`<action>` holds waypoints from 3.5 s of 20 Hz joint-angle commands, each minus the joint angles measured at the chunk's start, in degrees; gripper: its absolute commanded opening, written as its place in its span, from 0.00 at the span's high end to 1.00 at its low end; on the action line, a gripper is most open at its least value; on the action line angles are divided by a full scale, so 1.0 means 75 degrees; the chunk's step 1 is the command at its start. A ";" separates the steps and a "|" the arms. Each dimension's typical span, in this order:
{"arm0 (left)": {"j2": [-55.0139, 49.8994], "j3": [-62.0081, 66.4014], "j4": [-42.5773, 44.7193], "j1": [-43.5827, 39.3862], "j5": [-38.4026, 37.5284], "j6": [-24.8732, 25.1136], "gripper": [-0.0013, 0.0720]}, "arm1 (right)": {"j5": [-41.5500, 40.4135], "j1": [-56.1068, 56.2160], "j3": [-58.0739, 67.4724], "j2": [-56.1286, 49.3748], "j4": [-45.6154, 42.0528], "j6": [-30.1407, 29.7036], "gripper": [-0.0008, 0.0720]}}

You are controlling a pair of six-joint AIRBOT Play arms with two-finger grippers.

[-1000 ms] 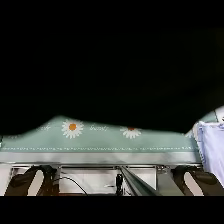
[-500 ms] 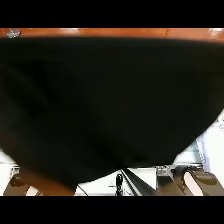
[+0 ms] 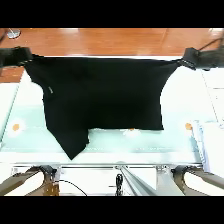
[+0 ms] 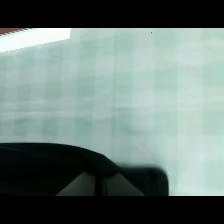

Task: Fold the shirts.

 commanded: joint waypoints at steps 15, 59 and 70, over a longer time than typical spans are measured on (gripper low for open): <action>-0.3360 0.0883 -0.1617 0.0108 -0.0003 -0.0644 0.94 | 0.0271 -0.0166 0.2786 -0.4071 0.1072 0.0297 0.96; 0.0490 -0.6583 -0.3669 0.2203 -0.2355 0.2981 0.03 | 0.0437 -0.1658 -0.5598 0.2183 0.2445 -0.1020 0.12; 0.0495 -0.6000 -0.3692 0.2291 -0.2661 0.3244 0.95 | 0.1749 -0.1955 -0.6612 0.2174 0.0283 -0.0122 0.12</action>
